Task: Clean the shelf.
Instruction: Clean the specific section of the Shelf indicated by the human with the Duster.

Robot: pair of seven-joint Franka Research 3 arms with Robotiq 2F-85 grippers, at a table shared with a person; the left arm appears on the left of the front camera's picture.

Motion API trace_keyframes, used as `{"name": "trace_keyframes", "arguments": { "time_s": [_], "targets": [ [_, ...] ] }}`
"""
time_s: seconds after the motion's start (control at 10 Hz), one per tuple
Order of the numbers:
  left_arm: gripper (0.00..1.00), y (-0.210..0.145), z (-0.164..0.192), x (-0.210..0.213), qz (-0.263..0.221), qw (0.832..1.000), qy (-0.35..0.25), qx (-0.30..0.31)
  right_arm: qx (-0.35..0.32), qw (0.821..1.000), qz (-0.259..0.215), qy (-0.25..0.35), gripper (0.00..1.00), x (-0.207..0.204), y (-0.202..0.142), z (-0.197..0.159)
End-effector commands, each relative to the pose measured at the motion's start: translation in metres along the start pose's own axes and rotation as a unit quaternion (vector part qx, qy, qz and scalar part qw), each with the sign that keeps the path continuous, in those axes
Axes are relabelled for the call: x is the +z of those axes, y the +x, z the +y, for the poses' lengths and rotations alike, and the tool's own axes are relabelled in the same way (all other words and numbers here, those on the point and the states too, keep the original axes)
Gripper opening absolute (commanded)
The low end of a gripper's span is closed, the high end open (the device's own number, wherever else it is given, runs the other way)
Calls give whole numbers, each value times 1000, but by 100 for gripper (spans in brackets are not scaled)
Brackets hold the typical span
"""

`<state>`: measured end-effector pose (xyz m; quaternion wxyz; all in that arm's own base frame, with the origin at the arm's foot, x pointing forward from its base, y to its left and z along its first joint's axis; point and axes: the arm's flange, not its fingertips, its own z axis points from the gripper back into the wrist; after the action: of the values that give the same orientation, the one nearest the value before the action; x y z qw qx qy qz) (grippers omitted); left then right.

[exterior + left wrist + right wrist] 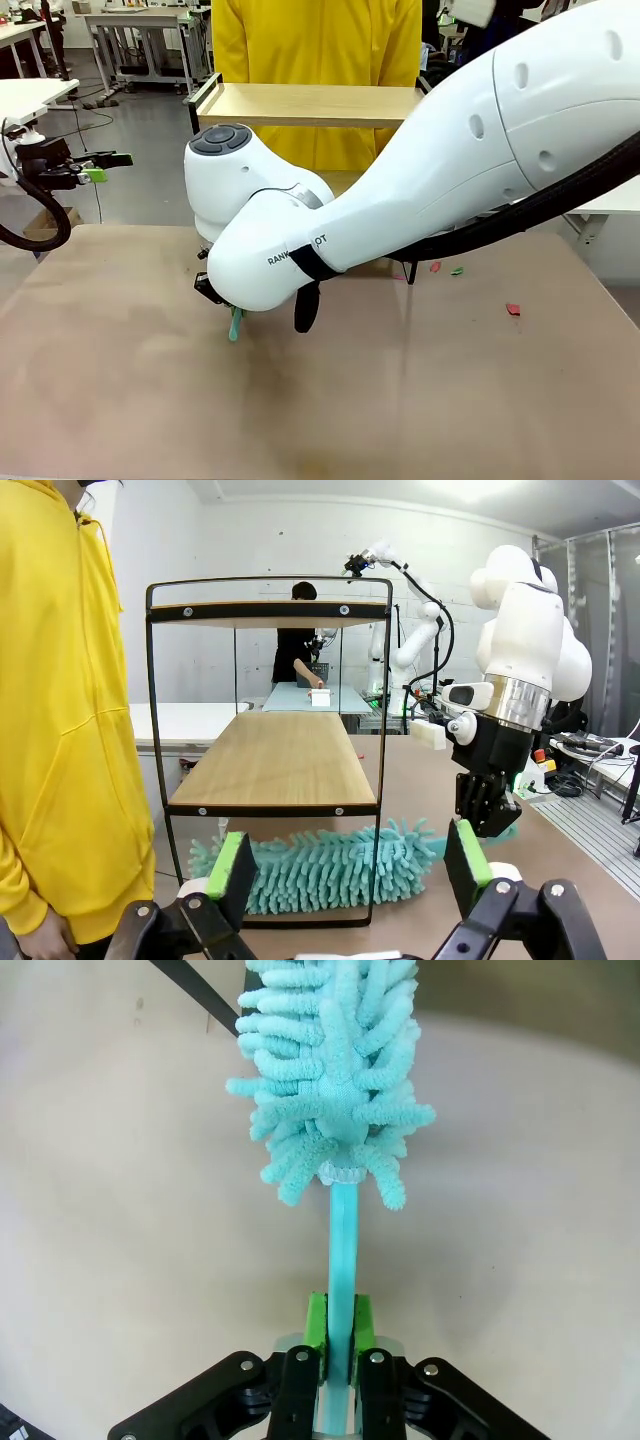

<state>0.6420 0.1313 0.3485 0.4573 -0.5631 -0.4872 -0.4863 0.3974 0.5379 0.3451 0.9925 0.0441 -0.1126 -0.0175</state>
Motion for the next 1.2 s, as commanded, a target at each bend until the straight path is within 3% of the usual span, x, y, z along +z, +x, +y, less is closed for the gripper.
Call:
{"name": "trace_keyframes", "arguments": {
  "time_s": [0.0,0.6,1.1],
  "targets": [
    [100,1,-3,-1,3,1000,-3,-7,2,1000,2,-1,13,-1,-2,1],
    [100,1,-3,-1,3,1000,-3,-7,-72,992,85,-51,13,2,59,-142],
    [100,1,-3,-1,3,1000,-3,-7,-114,983,97,-106,13,17,70,-266]
  ]
}}
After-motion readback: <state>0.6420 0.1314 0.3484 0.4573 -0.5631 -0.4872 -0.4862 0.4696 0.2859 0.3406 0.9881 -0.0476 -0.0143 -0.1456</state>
